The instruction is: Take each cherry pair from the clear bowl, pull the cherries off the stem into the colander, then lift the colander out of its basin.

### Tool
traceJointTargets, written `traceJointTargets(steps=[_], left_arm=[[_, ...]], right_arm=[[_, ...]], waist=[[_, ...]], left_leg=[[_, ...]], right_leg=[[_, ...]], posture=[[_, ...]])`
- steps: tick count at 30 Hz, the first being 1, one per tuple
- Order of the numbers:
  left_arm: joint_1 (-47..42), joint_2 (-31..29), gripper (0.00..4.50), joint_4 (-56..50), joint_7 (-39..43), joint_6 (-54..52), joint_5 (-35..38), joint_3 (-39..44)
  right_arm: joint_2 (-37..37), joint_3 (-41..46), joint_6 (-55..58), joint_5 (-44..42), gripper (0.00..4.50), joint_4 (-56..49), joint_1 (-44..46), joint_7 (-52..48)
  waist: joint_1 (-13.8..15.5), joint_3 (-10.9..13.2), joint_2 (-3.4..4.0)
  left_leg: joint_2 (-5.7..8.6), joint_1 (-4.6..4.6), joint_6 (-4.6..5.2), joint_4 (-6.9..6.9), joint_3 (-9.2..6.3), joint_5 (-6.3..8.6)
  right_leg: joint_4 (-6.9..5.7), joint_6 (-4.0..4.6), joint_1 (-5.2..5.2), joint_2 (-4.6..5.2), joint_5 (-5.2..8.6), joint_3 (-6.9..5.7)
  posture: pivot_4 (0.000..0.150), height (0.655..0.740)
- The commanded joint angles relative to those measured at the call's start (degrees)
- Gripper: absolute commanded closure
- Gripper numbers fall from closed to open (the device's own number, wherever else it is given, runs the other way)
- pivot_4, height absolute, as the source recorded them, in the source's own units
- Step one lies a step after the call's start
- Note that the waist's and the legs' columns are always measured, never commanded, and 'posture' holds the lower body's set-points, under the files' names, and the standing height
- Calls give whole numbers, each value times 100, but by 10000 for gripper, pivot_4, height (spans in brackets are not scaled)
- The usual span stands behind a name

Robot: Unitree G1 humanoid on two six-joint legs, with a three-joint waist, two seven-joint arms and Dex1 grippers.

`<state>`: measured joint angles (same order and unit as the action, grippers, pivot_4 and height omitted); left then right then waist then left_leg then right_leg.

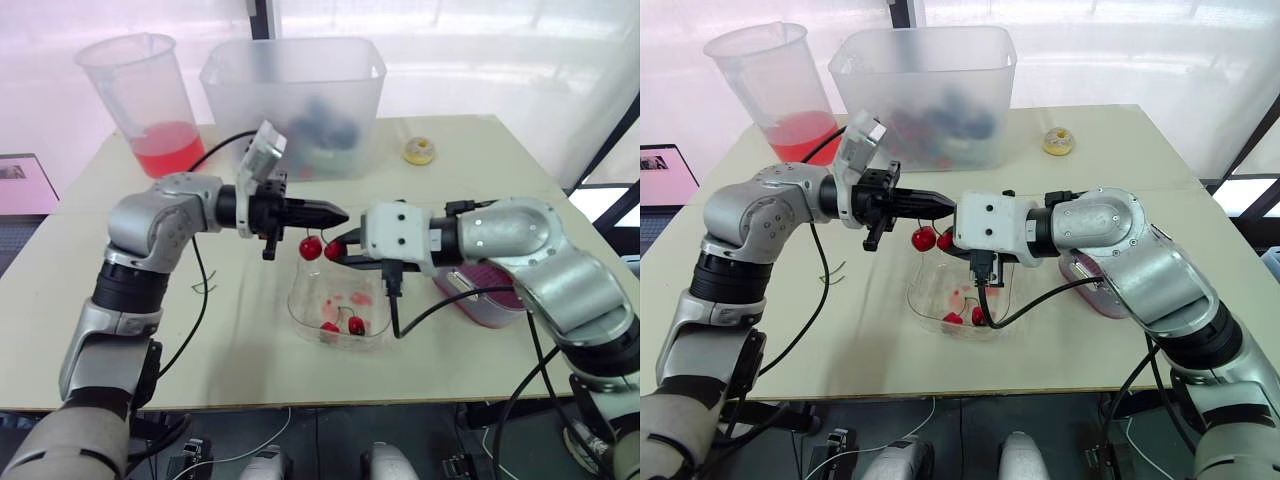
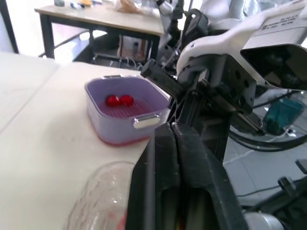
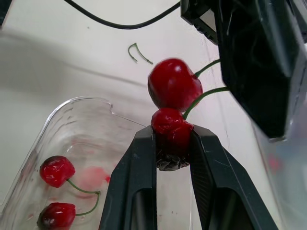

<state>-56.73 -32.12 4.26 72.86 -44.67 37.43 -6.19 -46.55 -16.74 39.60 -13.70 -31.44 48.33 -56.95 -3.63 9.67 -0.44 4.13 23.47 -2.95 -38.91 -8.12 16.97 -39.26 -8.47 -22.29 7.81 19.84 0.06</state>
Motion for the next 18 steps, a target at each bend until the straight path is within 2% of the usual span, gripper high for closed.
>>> traceJointTargets(steps=[1,5,8,10,12,16,17,18], left_arm=[[-95,-115,44435,-143,67,30,-126,-50],[-122,-85,44435,-118,7,-38,-97,44],[-101,-75,44435,-129,-72,-60,-68,126],[-105,-75,45000,-129,-94,-74,-53,166],[-122,-56,45000,-91,-133,-33,-47,233],[-176,-213,45000,103,-47,204,-124,411],[-187,-297,45000,170,3,287,-140,478],[-189,-379,45000,225,58,370,-118,577]], right_arm=[[-39,133,8,24,39675,-156,92,0],[-11,148,38,-11,39675,-154,105,-7],[-10,207,481,-424,39675,-210,131,-216],[79,417,903,-779,30300,-116,263,-223],[-46,510,1001,-915,23328,-139,327,-342],[-327,906,1221,-1288,4232,-174,274,-481],[-415,1075,1315,-1407,359,-130,233,-496],[-495,1277,1393,-1502,359,-72,167,-471]], waist=[[-3,0,0],[14,0,0],[19,0,0],[19,0,0],[19,0,0],[54,0,0],[61,0,0],[71,0,0]], left_leg=[[0,0,0,0,0,0],[0,0,0,0,0,0],[0,0,0,-1,-1,0],[0,0,0,-1,0,0],[0,0,0,-1,0,0],[0,0,0,-1,-1,0],[0,0,0,-2,0,0],[0,0,0,-2,0,0]], right_leg=[[0,0,0,0,0,0],[1,0,1,1,0,0],[0,0,1,1,0,0],[0,0,2,1,0,0],[1,0,1,1,0,0],[2,0,2,1,0,0],[2,0,2,1,0,0],[2,0,2,1,0,0]], posture=[[1500,7400],[1500,7400],[1500,7400],[1500,7400],[1500,7400],[1500,7400],[1500,7400],[1500,7400]])
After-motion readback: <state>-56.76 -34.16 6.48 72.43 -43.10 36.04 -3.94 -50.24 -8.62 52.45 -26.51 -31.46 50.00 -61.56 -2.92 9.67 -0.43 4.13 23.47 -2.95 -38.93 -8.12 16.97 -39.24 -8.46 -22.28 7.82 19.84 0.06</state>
